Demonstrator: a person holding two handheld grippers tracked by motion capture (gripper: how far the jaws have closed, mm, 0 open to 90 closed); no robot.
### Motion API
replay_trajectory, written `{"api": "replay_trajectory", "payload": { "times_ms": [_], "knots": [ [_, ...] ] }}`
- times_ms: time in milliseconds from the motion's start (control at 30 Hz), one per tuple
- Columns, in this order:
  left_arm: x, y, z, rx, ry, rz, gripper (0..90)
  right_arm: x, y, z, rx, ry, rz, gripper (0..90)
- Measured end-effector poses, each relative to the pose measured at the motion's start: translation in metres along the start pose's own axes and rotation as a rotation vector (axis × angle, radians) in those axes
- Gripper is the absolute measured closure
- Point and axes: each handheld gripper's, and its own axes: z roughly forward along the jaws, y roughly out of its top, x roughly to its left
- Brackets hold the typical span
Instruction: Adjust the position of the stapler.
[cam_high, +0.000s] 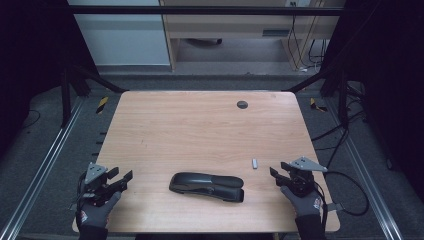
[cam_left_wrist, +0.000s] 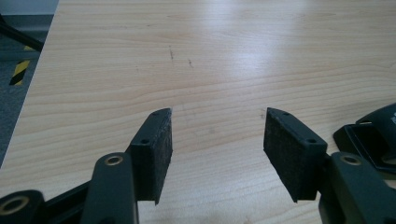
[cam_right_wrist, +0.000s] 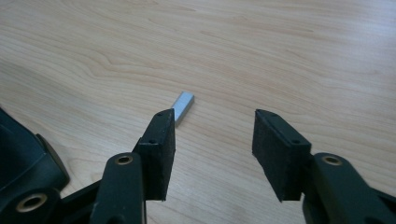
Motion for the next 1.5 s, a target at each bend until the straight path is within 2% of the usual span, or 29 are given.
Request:
{"api": "replay_trajectory", "payload": {
  "times_ms": [133,167,200,300,367,600,733,900,1167,1367,1500],
  "knots": [
    [0.002,-0.002,-0.005,-0.007,-0.012,-0.011,41.4,0.006,0.001,-0.001,-0.015,0.014,-0.009,50.5],
    [0.002,-0.002,-0.006,-0.009,-0.010,-0.014,41.3,0.008,0.001,-0.002,-0.017,0.023,0.008,55.8],
    [0.002,-0.002,-0.006,-0.012,-0.008,-0.013,41.3,0.011,0.001,-0.002,-0.008,0.064,0.021,57.7],
    [0.001,-0.001,-0.006,-0.012,-0.007,-0.003,41.3,0.015,0.002,-0.001,0.013,0.075,0.005,57.8],
    [-0.001,-0.001,-0.005,-0.006,-0.009,0.013,41.3,0.022,0.002,0.002,0.038,0.079,-0.023,61.5],
    [-0.007,-0.001,0.000,0.012,-0.011,0.047,41.8,0.037,0.000,0.001,0.031,0.108,-0.058,70.8],
    [-0.011,-0.001,0.002,0.025,-0.012,0.069,42.6,0.048,-0.003,-0.001,0.042,0.149,-0.086,79.0],
    [-0.012,-0.002,0.004,0.045,-0.013,0.077,41.5,0.056,-0.006,-0.003,0.043,0.175,-0.103,82.5],
    [-0.013,-0.002,0.005,0.047,-0.017,0.080,38.6,0.065,-0.008,-0.002,0.050,0.201,-0.120,85.4],
    [-0.013,-0.002,0.005,0.046,-0.017,0.089,36.0,0.075,-0.010,0.000,0.071,0.241,-0.129,90.0],
    [-0.015,-0.002,0.005,0.047,-0.017,0.089,34.3,0.082,-0.011,0.002,0.080,0.269,-0.146,90.0]
  ]
}}
